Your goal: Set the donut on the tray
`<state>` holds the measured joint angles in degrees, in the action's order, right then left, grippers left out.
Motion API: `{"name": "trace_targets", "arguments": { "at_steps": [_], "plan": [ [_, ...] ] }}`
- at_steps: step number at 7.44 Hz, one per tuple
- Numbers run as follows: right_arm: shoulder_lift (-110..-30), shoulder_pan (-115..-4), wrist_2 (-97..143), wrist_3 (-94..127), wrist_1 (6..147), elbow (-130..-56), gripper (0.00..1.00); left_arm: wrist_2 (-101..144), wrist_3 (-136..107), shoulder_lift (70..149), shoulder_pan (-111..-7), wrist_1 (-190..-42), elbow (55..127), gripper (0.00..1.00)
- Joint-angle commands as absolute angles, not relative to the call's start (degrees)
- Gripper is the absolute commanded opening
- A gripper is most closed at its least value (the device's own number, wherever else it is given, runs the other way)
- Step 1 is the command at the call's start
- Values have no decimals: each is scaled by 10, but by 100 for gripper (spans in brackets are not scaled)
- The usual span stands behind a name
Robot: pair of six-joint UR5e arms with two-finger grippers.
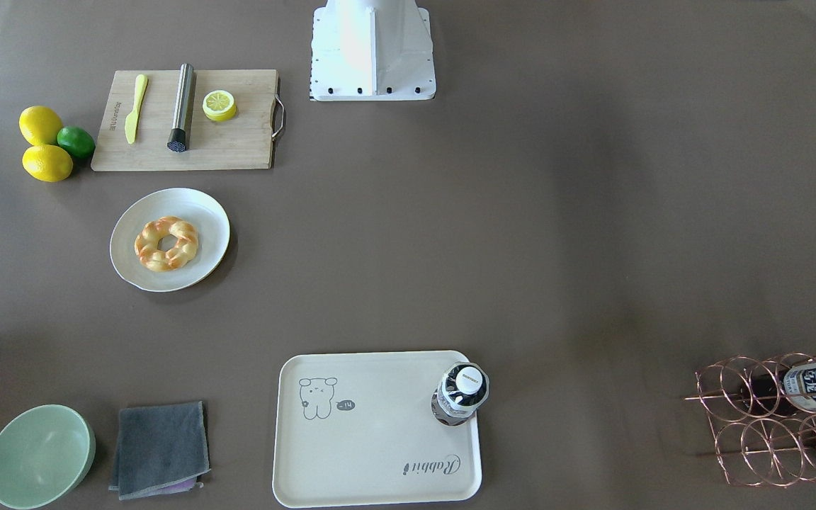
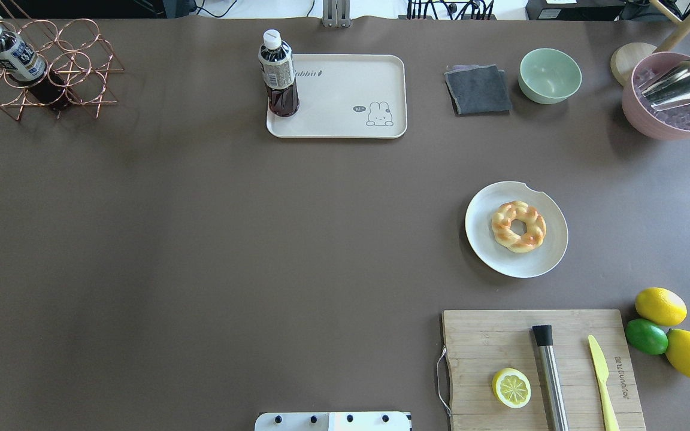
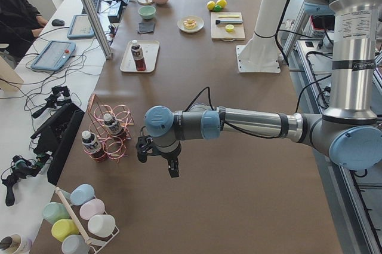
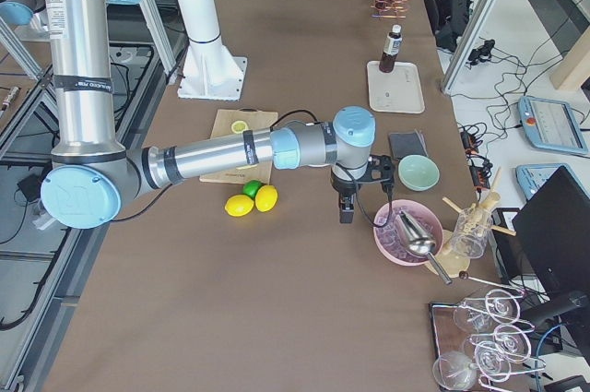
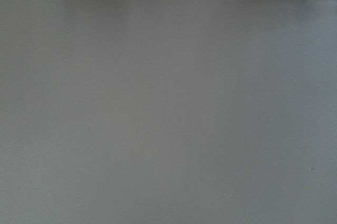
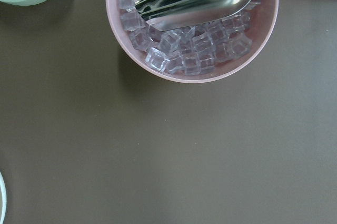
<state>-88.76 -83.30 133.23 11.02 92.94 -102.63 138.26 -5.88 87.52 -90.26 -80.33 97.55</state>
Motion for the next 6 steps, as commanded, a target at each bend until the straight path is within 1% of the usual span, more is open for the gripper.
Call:
{"name": "trace_targets", "arguments": {
  "at_steps": [1, 4, 6],
  "plan": [
    [-882, -777, 1324, 243, 893, -1062, 100, 1383, -59, 874, -903, -803, 976, 98],
    [-891, -676, 1326, 498, 709, -1047, 100, 1383, -59, 874, -903, -803, 976, 98],
    [-902, -611, 1282, 612, 581, -1010, 100, 1383, -59, 874, -903, -803, 976, 98]
  ]
}}
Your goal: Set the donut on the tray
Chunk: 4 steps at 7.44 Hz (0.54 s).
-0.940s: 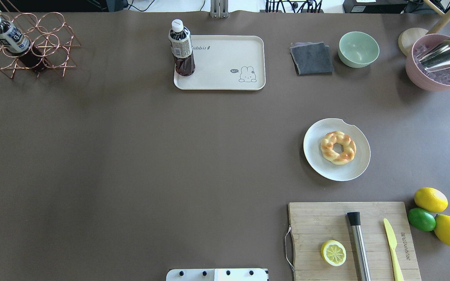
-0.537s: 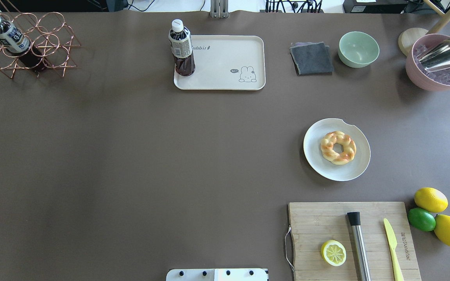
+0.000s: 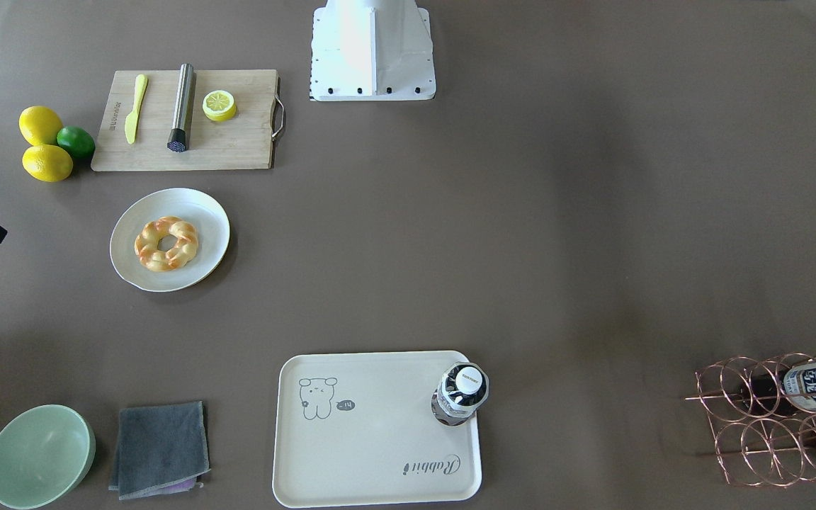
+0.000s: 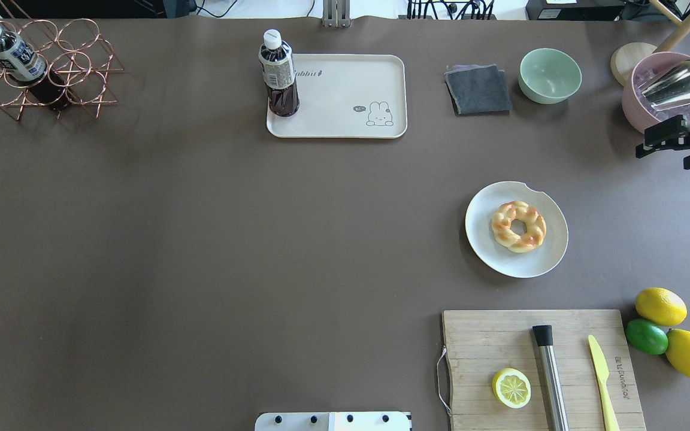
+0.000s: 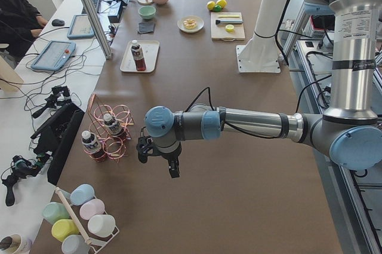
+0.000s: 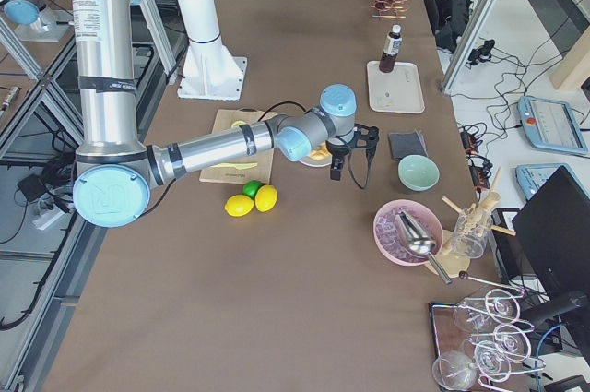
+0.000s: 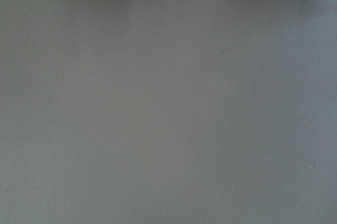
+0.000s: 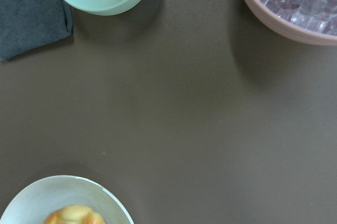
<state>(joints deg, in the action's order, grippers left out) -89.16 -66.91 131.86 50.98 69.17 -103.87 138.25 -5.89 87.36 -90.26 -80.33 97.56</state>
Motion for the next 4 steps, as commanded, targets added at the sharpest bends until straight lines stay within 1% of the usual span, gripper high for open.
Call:
{"name": "trace_targets", "arguments": {
  "at_steps": [1, 4],
  "plan": [
    [-903, -584, 1262, 641, 551, -999, 100, 1383, -59, 874, -903, -803, 976, 98],
    [-898, -506, 1210, 703, 525, -998, 100, 1383, -59, 874, -903, -803, 976, 98]
  ]
}}
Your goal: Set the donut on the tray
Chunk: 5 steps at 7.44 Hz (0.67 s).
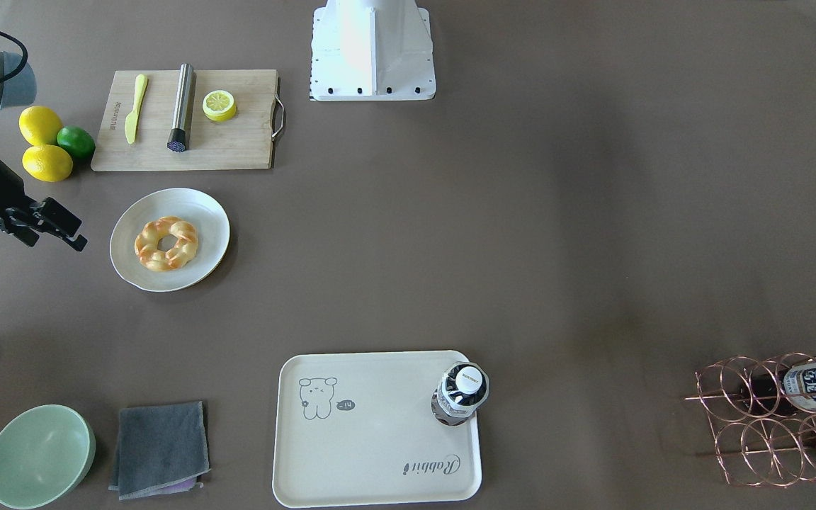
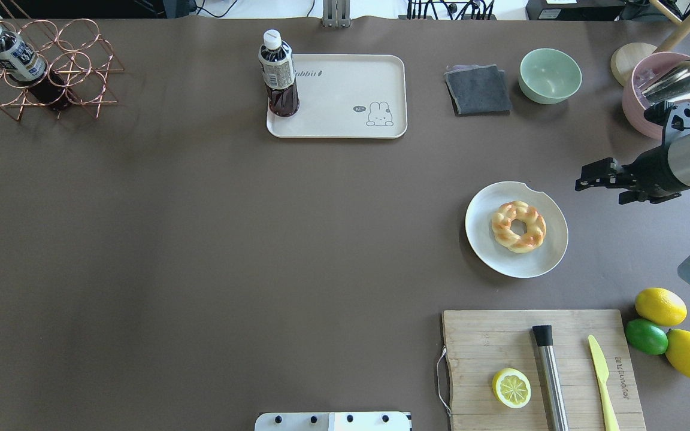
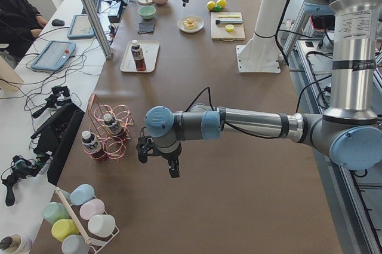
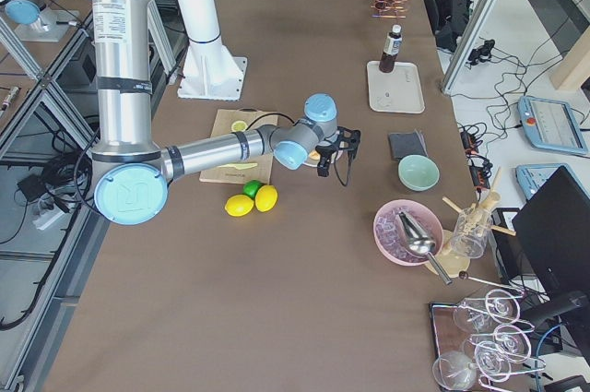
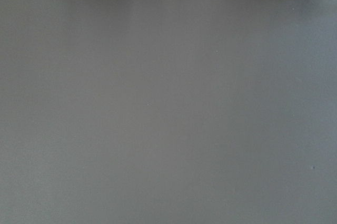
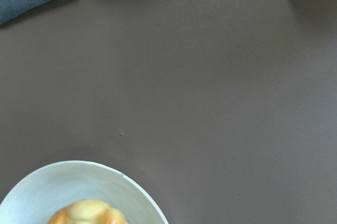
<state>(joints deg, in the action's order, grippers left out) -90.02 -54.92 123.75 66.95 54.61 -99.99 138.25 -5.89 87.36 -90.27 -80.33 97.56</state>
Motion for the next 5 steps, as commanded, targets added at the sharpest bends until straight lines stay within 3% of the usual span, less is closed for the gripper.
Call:
{"name": "trace_targets", "arguments": {
  "at_steps": [1, 5],
  "plan": [
    [-899, -491, 1206, 705, 520, -998, 100, 1383, -59, 874, -903, -803, 976, 98],
    [-904, -471, 1194, 704, 520, -982, 100, 1383, -60, 875, -902, -803, 976, 98]
  ]
}}
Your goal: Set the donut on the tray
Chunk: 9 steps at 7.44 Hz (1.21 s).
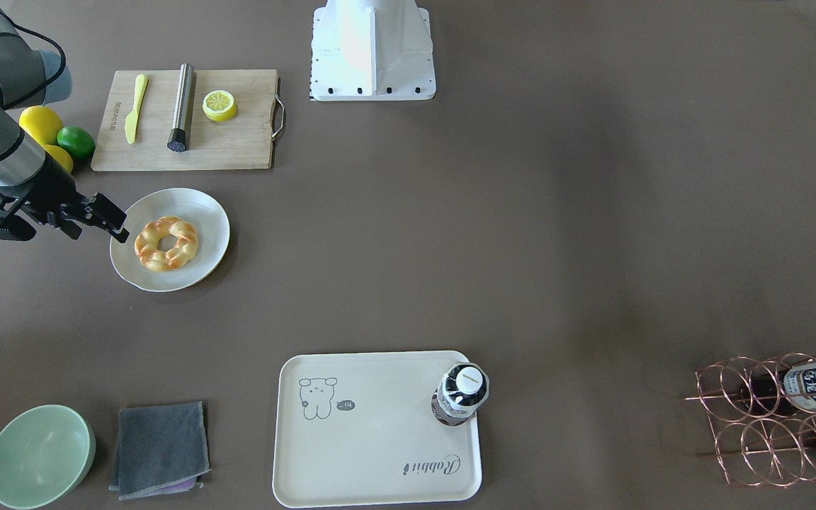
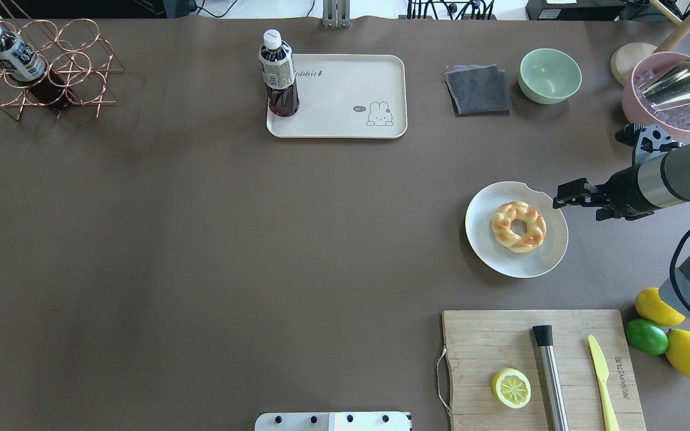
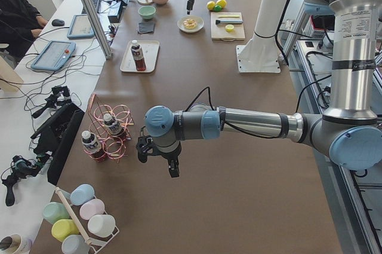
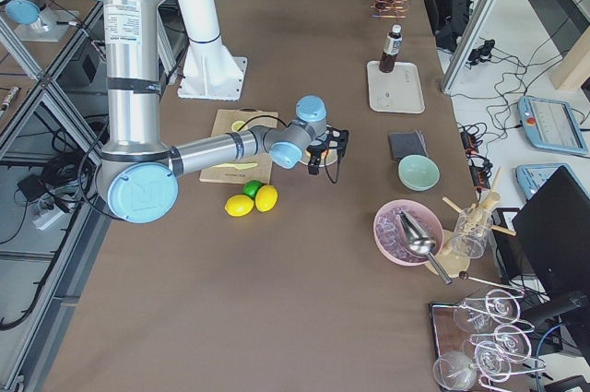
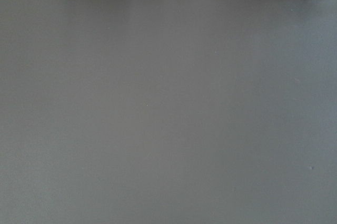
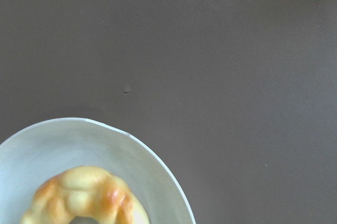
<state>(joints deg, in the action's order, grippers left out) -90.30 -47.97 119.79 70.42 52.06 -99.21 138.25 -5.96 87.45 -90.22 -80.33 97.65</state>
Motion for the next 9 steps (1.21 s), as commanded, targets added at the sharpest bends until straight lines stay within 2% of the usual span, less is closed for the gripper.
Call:
{"name": "trace_targets", "arguments": {
  "at_steps": [1, 2, 3, 4, 5, 7, 9],
  "plan": [
    [-904, -467, 1187, 703, 520, -980, 100, 1383, -60, 875, -902, -803, 976, 98],
    [-904, -463, 1187, 704, 520, -979, 100, 1383, -60, 875, -902, -803, 976, 98],
    [-904, -463, 1179, 705, 521, -979, 76, 1383, -61, 875, -902, -803, 976, 98],
    [-904, -460, 1172, 706, 521, -977, 44, 1383, -60, 874, -902, -803, 976, 98],
    [-904, -455, 1165, 706, 521, -976, 30, 1383, -60, 874, -903, -803, 976, 98],
    [-904, -450, 1165, 706, 521, -976, 30, 1383, -60, 874, -902, -803, 975, 98],
    [-904, -449, 1164, 706, 521, -976, 21, 1362, -60, 875, -902, -803, 976, 98]
  ]
}}
